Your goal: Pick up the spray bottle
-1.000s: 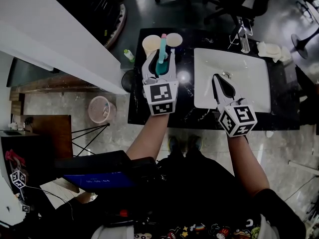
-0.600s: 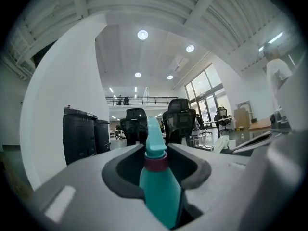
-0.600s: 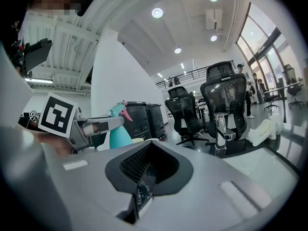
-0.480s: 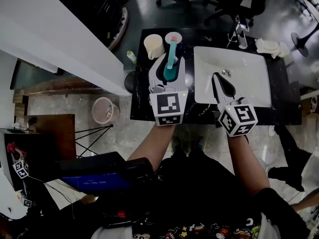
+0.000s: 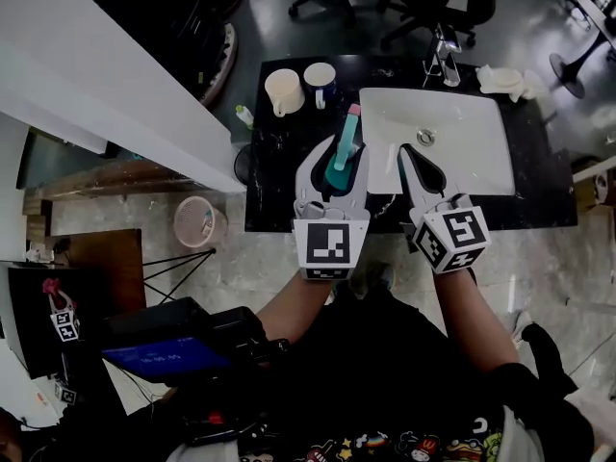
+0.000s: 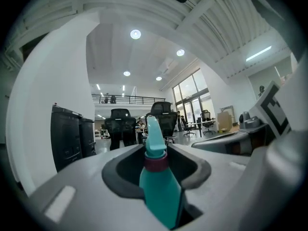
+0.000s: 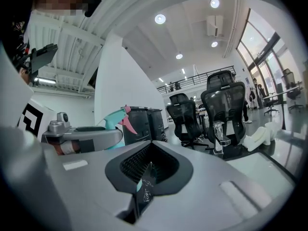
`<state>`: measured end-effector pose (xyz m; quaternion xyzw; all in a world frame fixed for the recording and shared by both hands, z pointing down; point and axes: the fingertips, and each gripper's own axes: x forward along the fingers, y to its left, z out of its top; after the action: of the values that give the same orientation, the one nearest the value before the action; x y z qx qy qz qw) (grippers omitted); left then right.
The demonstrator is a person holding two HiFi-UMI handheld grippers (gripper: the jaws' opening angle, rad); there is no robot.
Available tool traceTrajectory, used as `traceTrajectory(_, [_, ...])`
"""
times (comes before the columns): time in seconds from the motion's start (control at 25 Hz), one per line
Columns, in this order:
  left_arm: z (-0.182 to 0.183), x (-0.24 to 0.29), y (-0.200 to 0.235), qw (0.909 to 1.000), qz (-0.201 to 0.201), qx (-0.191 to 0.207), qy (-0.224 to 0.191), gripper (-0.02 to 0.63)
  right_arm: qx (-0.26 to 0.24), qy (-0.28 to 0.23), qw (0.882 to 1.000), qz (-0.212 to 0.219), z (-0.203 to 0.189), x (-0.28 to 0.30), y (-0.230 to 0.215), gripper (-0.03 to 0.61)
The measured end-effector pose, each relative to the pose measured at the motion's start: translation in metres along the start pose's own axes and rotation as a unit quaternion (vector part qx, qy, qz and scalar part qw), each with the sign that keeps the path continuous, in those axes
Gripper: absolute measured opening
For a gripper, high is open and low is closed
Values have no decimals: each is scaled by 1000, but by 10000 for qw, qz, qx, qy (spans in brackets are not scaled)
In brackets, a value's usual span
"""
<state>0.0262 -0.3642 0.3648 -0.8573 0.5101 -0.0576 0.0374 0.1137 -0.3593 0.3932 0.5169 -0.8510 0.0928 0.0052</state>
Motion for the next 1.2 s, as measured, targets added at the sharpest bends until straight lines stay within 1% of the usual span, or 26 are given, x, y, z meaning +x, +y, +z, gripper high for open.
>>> traceTrajectory(0.04, [-1, -1, -3, 10000, -43, -8, 0, 152, -8, -3, 10000, -8, 0, -3, 0, 25])
traceTrajectory(0.16, [-10, -3, -15, 9997, -218, 129, 68, 152, -17, 3, 10000, -38, 0, -11, -1, 25])
traceTrajectory(0.28, [-16, -9, -30, 9988, -467, -85, 119, 152, 20, 33, 10000, -58, -6, -17, -2, 25])
traceTrajectory(0.48, [-17, -10, -45, 9974, -694, -129, 135, 152, -27, 70, 9999, -135, -9, -18, -6, 23])
traceTrajectory(0.72, [-11, -6, -49, 9971, -742, -141, 112, 152, -87, 45, 9999, -95, -3, -18, -4, 23])
traceTrajectory(1.04, [-4, -9, -44, 9976, -651, -217, 38, 152, -142, 48, 9999, -2, 0, -22, 3, 23])
traceTrajectory(1.2, [-3, -11, -43, 9984, -560, -51, 54, 152, -150, -4, 9999, 39, 3, -26, 6, 23])
